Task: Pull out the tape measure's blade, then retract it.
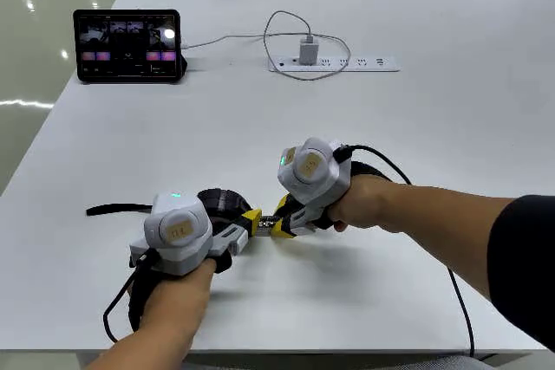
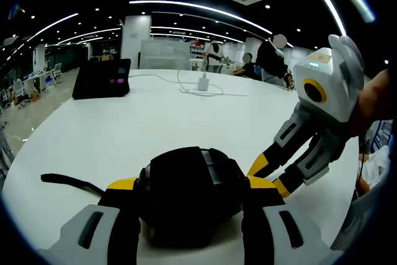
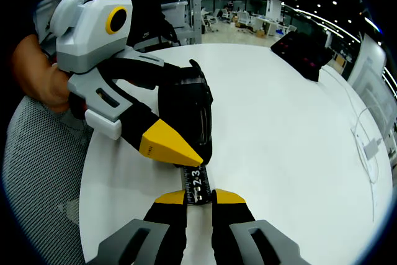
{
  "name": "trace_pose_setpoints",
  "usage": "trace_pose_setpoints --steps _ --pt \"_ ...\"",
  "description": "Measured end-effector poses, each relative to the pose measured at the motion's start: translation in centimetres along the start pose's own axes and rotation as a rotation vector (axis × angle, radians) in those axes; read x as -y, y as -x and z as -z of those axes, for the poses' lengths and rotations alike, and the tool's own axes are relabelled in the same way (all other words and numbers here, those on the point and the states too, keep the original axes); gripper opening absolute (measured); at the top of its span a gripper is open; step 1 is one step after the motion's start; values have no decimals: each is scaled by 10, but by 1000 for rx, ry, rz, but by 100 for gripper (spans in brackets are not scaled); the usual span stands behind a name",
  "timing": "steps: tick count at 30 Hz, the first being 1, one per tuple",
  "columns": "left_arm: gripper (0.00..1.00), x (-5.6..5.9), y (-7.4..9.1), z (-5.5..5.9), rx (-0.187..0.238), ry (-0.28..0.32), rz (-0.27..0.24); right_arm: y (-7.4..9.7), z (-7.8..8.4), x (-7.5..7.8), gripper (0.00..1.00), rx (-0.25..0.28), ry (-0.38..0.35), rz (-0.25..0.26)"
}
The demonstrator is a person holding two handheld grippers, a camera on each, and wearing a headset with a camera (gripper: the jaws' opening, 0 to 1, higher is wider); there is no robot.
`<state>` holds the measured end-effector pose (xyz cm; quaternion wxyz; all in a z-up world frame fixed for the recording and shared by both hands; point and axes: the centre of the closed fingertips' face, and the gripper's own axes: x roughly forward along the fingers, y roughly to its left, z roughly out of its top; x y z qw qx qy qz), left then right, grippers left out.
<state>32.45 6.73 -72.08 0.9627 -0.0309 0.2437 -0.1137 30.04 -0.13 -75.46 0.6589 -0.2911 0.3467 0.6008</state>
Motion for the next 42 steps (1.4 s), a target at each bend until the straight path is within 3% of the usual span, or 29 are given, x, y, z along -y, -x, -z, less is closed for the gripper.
trace_pose_setpoints --steps 42 --pt "62 -1 1 -1 7 25 -2 -14 -18 -4 12 21 10 -9"
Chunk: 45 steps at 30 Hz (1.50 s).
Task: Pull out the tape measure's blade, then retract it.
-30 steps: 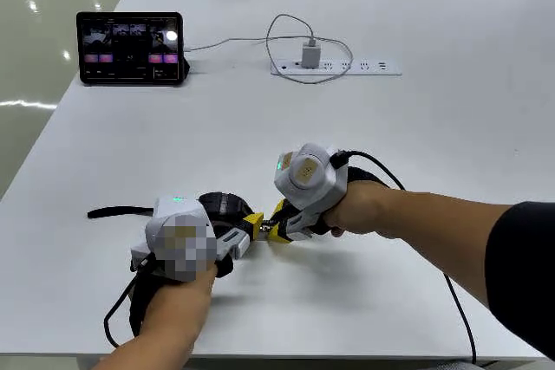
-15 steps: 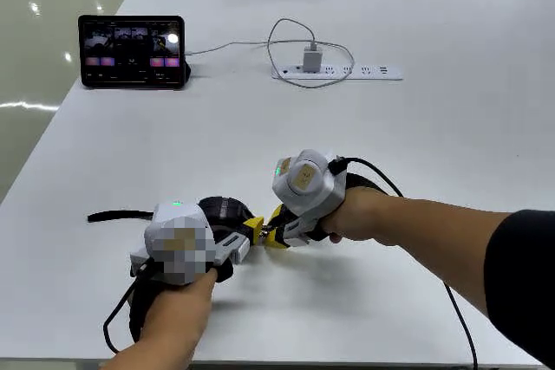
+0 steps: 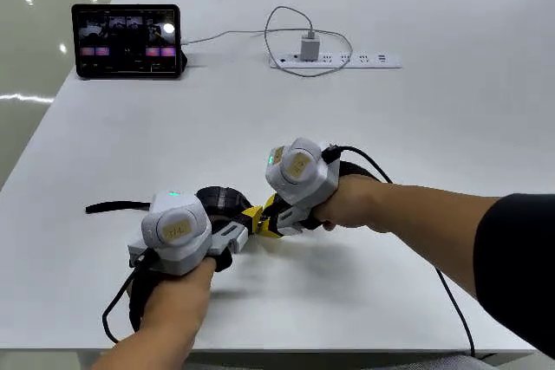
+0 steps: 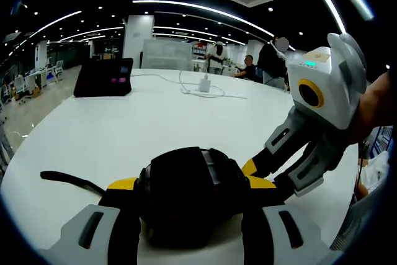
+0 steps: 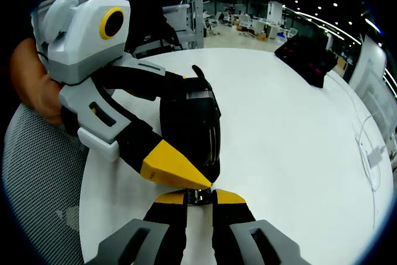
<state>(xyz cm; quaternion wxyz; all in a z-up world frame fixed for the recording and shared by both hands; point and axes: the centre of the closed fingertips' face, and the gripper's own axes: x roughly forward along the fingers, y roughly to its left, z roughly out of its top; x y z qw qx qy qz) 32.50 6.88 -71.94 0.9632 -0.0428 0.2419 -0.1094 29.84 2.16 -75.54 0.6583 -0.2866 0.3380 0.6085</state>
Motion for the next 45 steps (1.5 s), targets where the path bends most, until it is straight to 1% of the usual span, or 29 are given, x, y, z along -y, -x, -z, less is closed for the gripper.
trace_pose_setpoints --steps 2,5,6,13,14,15,17,23,24,27,30,31,32,35,37,40,42,45 --pt "62 0 0 0 0 2 1 0 -1 0 12 6 -6 -1" --pt "62 0 0 0 1 3 1 -2 -3 0 12 2 -5 -1" --pt "62 0 0 0 0 1 1 -2 -3 0 12 -4 16 -2" --pt "62 1 0 0 3 -1 1 -3 -2 0 12 -3 6 -7" --pt "62 1 0 0 3 -2 1 -3 -2 0 12 -3 2 -5" --pt "62 0 0 0 3 -3 0 -3 -1 1 12 -5 -22 0" --pt "63 1 0 0 5 -7 -3 -2 -2 0 12 3 -7 0" --pt "64 0 0 0 12 -2 -1 -2 -3 0 12 2 -2 -2" --pt "64 0 0 0 6 9 -2 -2 -2 0 12 2 2 -1" --pt "64 0 -1 1 -9 5 -4 -2 -2 1 12 6 5 3" --pt "64 0 -1 1 -12 6 -2 -2 -2 0 13 7 -1 6" --pt "64 0 -1 1 -17 9 -2 -2 -2 0 13 6 -2 8" --pt "64 0 -1 1 -34 9 -2 -2 -1 0 13 2 -3 10" --pt "64 1 1 0 -44 -19 -1 -1 0 0 13 2 -12 15" --pt "64 0 0 1 -60 -8 14 1 2 -1 14 7 -25 22" --pt "64 0 0 6 -93 37 45 3 4 -3 14 1 -40 27" --pt "65 -2 2 7 -110 32 56 5 4 -4 15 5 -35 30" --pt "66 -3 4 6 -124 14 73 8 6 -3 15 7 -39 32"
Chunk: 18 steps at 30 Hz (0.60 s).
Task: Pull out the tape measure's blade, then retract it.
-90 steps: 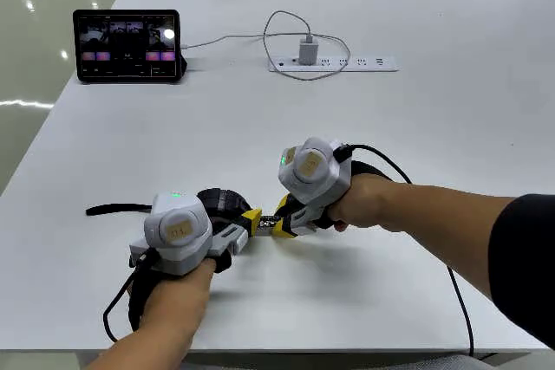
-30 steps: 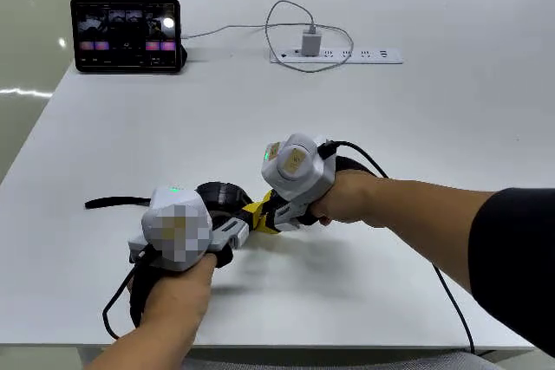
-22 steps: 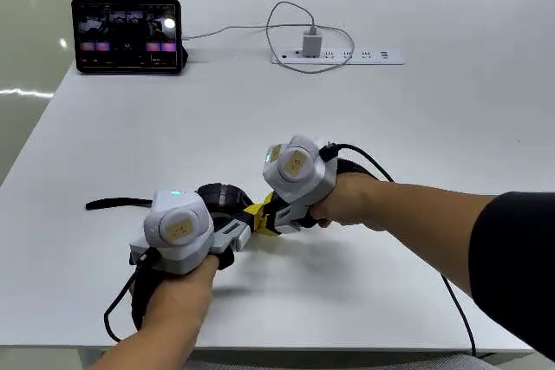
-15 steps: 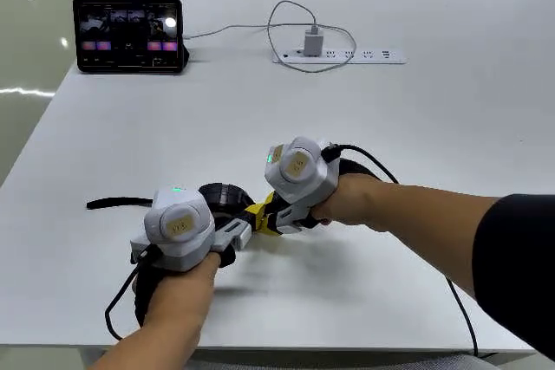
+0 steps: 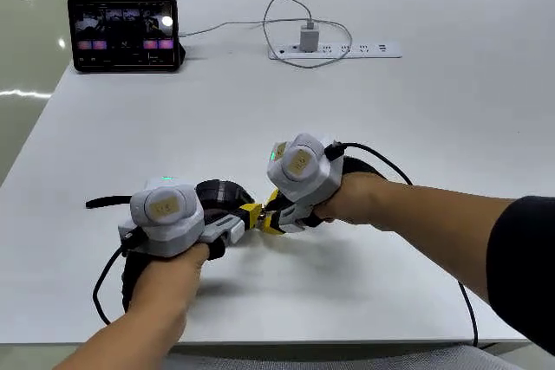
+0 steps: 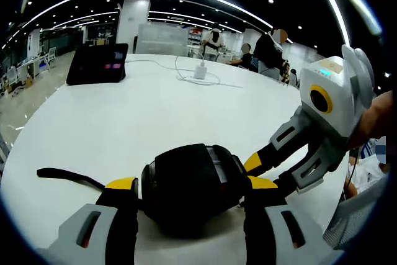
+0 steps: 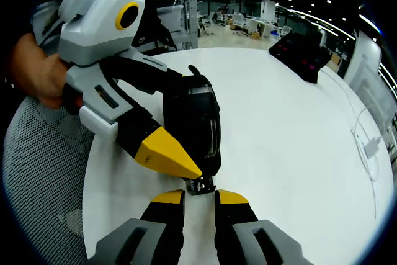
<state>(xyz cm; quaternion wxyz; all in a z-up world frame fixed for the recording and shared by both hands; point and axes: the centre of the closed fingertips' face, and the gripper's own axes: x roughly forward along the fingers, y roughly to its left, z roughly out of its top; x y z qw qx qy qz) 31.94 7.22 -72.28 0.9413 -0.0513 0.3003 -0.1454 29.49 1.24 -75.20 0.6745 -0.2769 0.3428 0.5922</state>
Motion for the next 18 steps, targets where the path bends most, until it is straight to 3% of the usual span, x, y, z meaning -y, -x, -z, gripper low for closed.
trace_pose_setpoints --steps 11,13,16,18 --pt "76 -12 10 -5 -30 -64 62 18 12 3 19 13 -23 29" --pt "78 -15 13 -2 -40 -85 75 21 19 1 20 7 -46 29" --pt "87 -9 18 7 -68 -82 146 29 20 -2 22 30 -65 39" --pt "93 -12 23 13 -93 -86 169 36 24 -5 23 37 -73 42"
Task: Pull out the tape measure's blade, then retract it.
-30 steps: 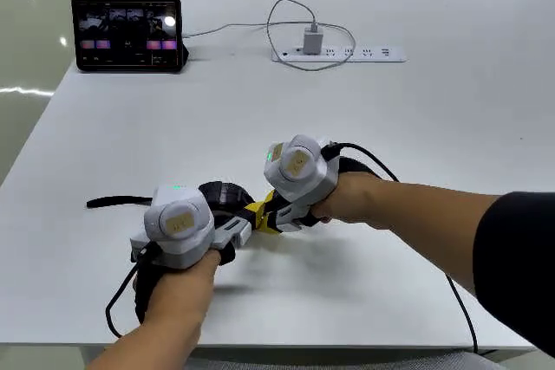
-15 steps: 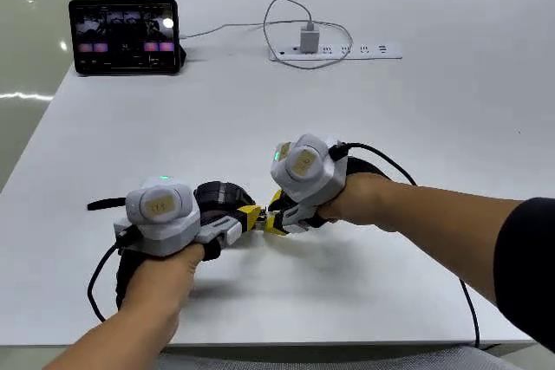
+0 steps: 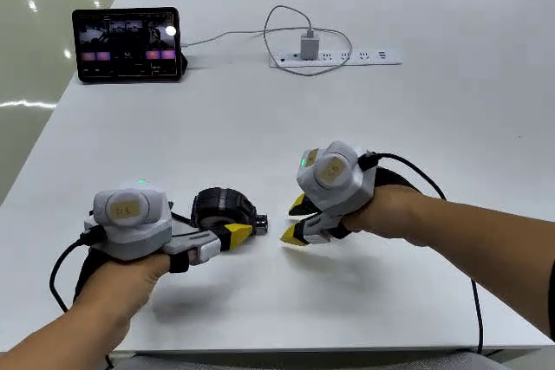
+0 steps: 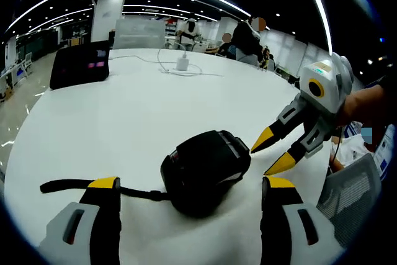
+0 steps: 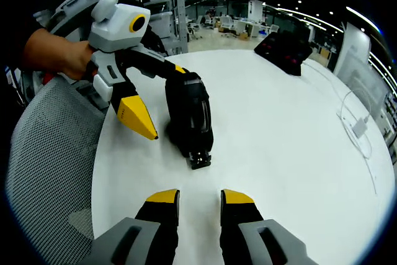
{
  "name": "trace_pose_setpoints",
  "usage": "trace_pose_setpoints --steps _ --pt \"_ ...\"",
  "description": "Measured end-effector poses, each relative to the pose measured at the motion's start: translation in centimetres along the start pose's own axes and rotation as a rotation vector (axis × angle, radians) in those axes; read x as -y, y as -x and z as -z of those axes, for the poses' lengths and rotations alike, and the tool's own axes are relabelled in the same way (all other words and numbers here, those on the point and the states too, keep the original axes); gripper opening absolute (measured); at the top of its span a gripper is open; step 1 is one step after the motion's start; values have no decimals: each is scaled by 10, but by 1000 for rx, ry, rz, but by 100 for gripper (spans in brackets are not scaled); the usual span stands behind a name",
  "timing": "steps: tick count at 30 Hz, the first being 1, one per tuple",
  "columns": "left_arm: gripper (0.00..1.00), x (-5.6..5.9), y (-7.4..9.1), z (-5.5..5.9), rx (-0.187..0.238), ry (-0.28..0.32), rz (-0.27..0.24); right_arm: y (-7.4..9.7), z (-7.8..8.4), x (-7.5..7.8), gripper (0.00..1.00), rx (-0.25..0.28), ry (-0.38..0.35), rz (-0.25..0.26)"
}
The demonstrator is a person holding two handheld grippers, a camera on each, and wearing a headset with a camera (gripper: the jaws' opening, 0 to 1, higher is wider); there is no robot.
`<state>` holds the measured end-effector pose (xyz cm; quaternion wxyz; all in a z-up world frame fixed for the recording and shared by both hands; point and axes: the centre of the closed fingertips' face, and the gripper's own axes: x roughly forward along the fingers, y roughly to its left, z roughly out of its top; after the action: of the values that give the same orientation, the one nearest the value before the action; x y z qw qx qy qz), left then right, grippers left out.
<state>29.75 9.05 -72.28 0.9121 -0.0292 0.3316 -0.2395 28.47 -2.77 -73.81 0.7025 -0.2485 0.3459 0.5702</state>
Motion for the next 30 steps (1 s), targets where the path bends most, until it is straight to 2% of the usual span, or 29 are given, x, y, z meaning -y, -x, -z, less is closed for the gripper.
trace_pose_setpoints --steps 3,5,8,13,15,18,21,25,27,30 --pt "97 -6 7 6 -15 -7 12 9 8 1 25 -1 16 16" --pt "97 -14 12 13 -52 -14 6 15 13 3 25 14 -23 19" --pt "99 -21 19 16 -48 -25 0 23 19 7 27 27 -63 34" --pt "99 -21 27 18 -47 -46 51 37 29 11 29 42 -91 52" --pt "99 -21 30 14 -29 -67 68 43 33 11 30 43 -90 60" --pt "99 -20 34 13 -34 -76 84 52 40 12 32 46 -97 68" --pt "99 -25 36 19 -74 -116 69 60 51 12 35 49 -98 82" --pt "99 -28 41 23 -78 -131 86 72 64 12 42 74 -152 88" --pt "99 -28 44 24 -78 -125 95 78 72 13 45 78 -163 107" --pt "99 -31 47 26 -74 -128 85 85 86 13 48 59 -154 125"
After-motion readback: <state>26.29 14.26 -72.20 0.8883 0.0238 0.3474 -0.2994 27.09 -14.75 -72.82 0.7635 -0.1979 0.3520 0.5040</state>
